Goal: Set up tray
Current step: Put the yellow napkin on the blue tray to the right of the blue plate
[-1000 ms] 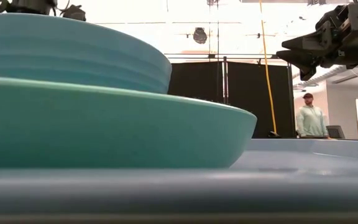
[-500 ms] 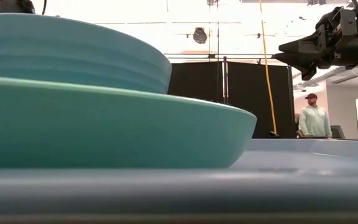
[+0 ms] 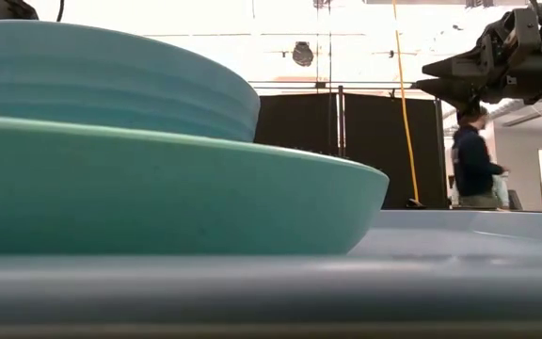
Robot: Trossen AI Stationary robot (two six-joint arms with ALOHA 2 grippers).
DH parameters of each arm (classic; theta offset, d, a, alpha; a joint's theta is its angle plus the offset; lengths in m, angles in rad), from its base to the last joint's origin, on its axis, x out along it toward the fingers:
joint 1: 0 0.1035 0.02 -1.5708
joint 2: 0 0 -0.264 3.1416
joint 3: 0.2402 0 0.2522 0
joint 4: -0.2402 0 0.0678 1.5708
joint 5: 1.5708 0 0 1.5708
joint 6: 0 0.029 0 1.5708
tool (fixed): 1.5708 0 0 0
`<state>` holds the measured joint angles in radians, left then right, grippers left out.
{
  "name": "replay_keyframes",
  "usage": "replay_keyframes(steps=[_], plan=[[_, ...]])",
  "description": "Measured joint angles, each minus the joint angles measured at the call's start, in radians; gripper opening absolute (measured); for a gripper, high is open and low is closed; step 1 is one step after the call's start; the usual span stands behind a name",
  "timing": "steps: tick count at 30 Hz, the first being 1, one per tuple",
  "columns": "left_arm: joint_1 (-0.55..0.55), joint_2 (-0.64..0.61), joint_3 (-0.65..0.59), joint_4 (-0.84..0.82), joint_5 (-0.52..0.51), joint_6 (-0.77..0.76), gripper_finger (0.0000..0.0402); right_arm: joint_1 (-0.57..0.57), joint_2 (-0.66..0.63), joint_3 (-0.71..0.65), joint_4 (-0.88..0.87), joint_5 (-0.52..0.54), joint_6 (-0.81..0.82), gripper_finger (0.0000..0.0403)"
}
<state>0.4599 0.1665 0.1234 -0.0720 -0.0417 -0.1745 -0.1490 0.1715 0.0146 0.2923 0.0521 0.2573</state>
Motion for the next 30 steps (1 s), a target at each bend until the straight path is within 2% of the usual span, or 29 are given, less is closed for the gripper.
replay_keyframes(steps=[5, 11, 14, 16, 18, 24, 27, 30], plan=[[0.0, 0.001, 0.0, -0.092, 0.007, 0.026, 0.0097, 0.0, 0.0, 0.0, 0.028, 0.0, 0.029, 0.0153], [0.0, 0.003, 0.0, -0.086, -0.011, -0.014, 0.0097, 0.0, 0.0, 0.012, 0.008, 0.001, 0.132, 0.0153], [0.0, 0.003, 0.0, -0.087, -0.011, -0.015, 0.0097, 0.0, 0.018, 0.067, -0.24, -0.001, 0.176, 0.0152], [0.0, 0.003, 0.0, -0.091, -0.011, -0.015, 0.0097, 0.0, 0.058, 0.141, -0.436, 0.0, 0.192, 0.0148], [0.0, 0.003, 0.0, -0.089, -0.011, -0.015, 0.0097, 0.0, 0.105, 0.216, -0.562, 0.006, 0.23, 0.0142], [0.0, 0.003, 0.0, -0.089, -0.011, -0.014, 0.0097, 0.0, 0.269, 0.418, -0.978, 0.081, 0.459, 0.012], [0.0, 0.003, 0.0, -0.089, -0.011, -0.014, 0.0097, 0.001, 0.337, 0.443, -1.131, 0.039, 0.542, 0.0107], [0.0, 0.003, 0.0, -0.089, -0.012, -0.014, 0.0097, 0.001, 0.383, 0.431, -1.171, -0.054, 0.602, 0.0086]])
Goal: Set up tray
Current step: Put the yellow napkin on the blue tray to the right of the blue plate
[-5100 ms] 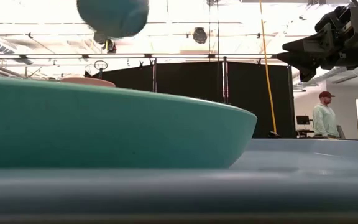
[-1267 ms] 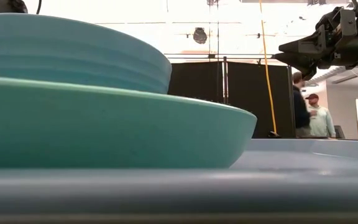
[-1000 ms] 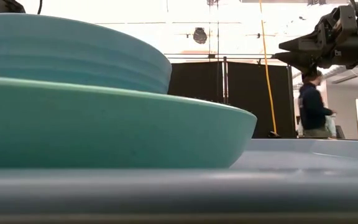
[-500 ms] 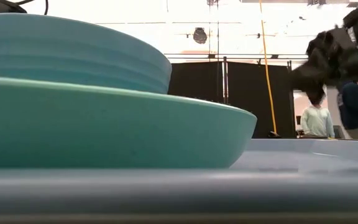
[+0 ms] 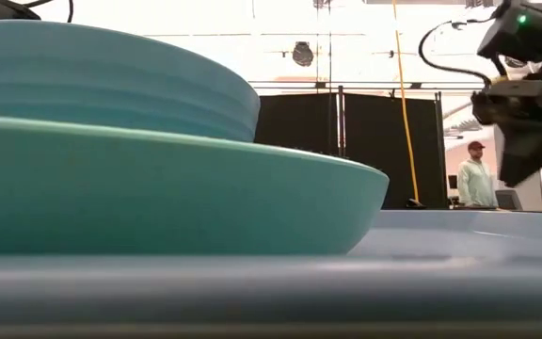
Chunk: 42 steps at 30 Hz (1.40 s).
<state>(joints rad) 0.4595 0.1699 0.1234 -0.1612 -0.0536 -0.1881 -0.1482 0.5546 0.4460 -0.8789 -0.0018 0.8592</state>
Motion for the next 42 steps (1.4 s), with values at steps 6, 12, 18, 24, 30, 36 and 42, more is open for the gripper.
replay_keyframes(steps=[6, 12, 18, 24, 30, 36, 42], plan=[[0.0, 0.0, 0.0, 0.0, 0.0, 0.0, 0.0097, 0.037, 0.088, -0.027, -0.008, -0.167, 0.046, 0.0009], [0.0, 0.0, 0.0, 0.0, 0.0, 0.0, 0.0097, 0.132, 0.181, -0.027, -0.035, -0.175, 0.134, 0.0001], [0.0, 0.0, 0.0, 0.0, 0.0, 0.0, 0.0097, 0.212, 0.313, -0.023, -0.014, -0.152, 0.219, 0.0], [-0.001, 0.0, 0.0, 0.0, 0.0, 0.001, 0.0097, 0.235, 0.462, -0.021, 0.066, -0.103, 0.231, 0.0], [-0.001, 0.0, 0.0, 0.0, 0.001, 0.001, 0.0097, 0.21, 0.544, -0.022, 0.202, 0.065, 0.216, 0.0], [0.0, 0.0, 0.0, 0.0, 0.0, 0.001, 0.0097, 0.175, 0.552, -0.023, 0.279, 0.142, 0.164, 0.0], [0.0, 0.0, 0.0, 0.0, 0.0, 0.001, 0.0097, 0.164, 0.513, -0.026, 0.292, 0.218, 0.114, 0.0003]])
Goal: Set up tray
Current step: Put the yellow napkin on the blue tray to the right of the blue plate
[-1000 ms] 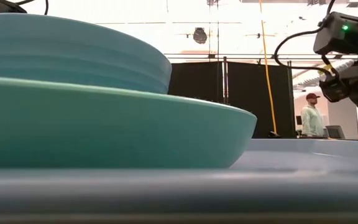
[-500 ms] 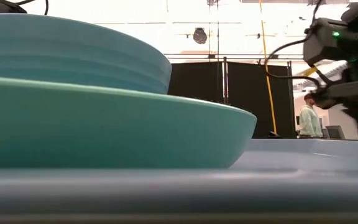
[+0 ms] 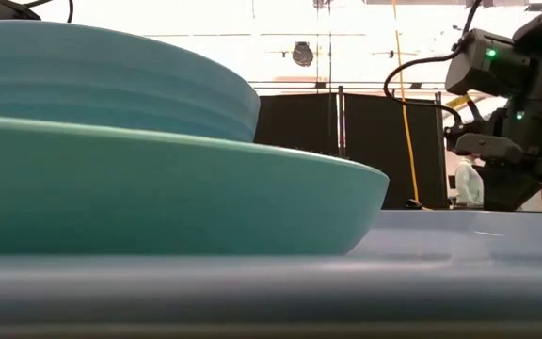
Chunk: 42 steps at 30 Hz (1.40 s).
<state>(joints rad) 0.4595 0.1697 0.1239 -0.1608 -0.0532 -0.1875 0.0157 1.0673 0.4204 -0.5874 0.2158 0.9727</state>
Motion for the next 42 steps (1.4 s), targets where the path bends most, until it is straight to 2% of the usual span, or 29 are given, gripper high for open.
replay_keyframes(steps=[8, 12, 15, 18, 21, 31, 38, 42], plan=[[0.0, 0.0, 0.0, 0.0, 0.0, 0.0, 0.0097, -0.003, -0.122, -0.004, 0.068, -0.065, -0.035, 0.0073], [0.0, 0.0, 0.0, 0.0, 0.0, 0.0, 0.0097, -0.009, -0.187, -0.002, 0.08, -0.032, -0.076, 0.0113], [0.0, 0.0, 0.0, 0.0, 0.0, 0.0, 0.0097, -0.046, -0.219, -0.001, -0.016, 0.01, -0.069, 0.013], [0.0, 0.0, 0.0, 0.0, 0.0, 0.0, 0.0097, -0.092, -0.227, -0.002, -0.147, 0.023, -0.053, 0.0134], [0.0, 0.0, 0.0, 0.0, 0.0, 0.0, 0.0097, -0.131, -0.227, -0.002, -0.185, 0.023, -0.075, 0.0134], [0.0, 0.0, 0.0, 0.0, 0.0, 0.0, 0.0097, -0.179, -0.194, -0.008, -0.107, 0.015, -0.148, 0.0134], [-0.001, 0.0, 0.0, 0.0, 0.0, 0.0, 0.0097, -0.196, -0.175, -0.119, 0.04, -0.085, -0.1, 0.0135], [-0.001, 0.0, 0.0, 0.0, 0.0, 0.0, 0.0097, -0.193, -0.181, -0.148, 0.081, -0.108, -0.066, 0.0136]])
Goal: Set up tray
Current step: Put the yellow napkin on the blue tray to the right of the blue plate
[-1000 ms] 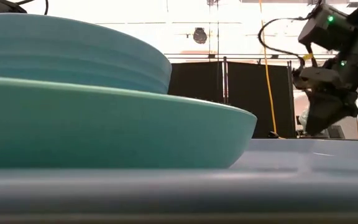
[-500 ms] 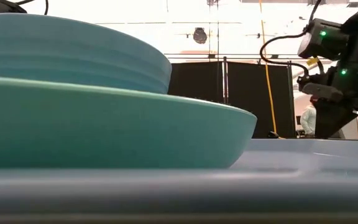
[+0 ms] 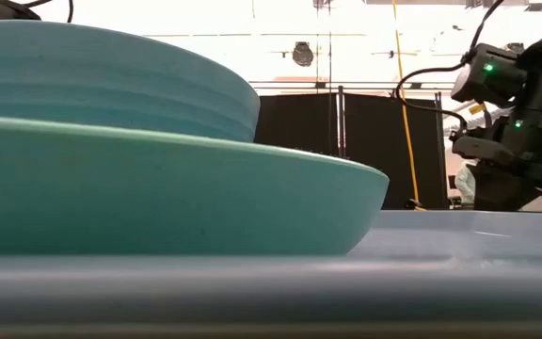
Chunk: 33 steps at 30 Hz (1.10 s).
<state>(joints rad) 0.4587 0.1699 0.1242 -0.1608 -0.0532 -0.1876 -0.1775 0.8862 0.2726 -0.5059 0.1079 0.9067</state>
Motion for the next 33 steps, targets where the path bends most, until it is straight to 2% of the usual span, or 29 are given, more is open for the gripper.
replay_keyframes(steps=[8, 13, 19, 27, 30, 33], plan=[[0.001, 0.0, 0.0, 0.0, 0.0, 0.0, 0.0097, 0.001, -0.065, -0.004, 0.107, -0.074, -0.022, 0.0134], [0.001, 0.0, 0.0, 0.0, 0.0, 0.0, 0.0097, 0.003, -0.103, -0.007, 0.137, -0.159, -0.033, 0.0112], [0.001, 0.0, 0.0, 0.0, 0.0, 0.0, 0.0097, 0.003, -0.106, -0.007, 0.136, -0.12, -0.117, 0.0014], [0.001, 0.0, 0.0, 0.0, 0.0, 0.0, 0.0097, 0.003, -0.123, -0.007, 0.18, 0.014, -0.191, 0.0005], [0.001, 0.0, 0.0, 0.0, 0.0, 0.0, 0.0097, 0.003, -0.152, -0.006, 0.246, 0.016, -0.222, 0.0004], [0.001, 0.0, 0.0, 0.0, 0.0, 0.0, 0.0097, 0.003, -0.195, -0.006, 0.335, -0.028, -0.251, 0.0004]])
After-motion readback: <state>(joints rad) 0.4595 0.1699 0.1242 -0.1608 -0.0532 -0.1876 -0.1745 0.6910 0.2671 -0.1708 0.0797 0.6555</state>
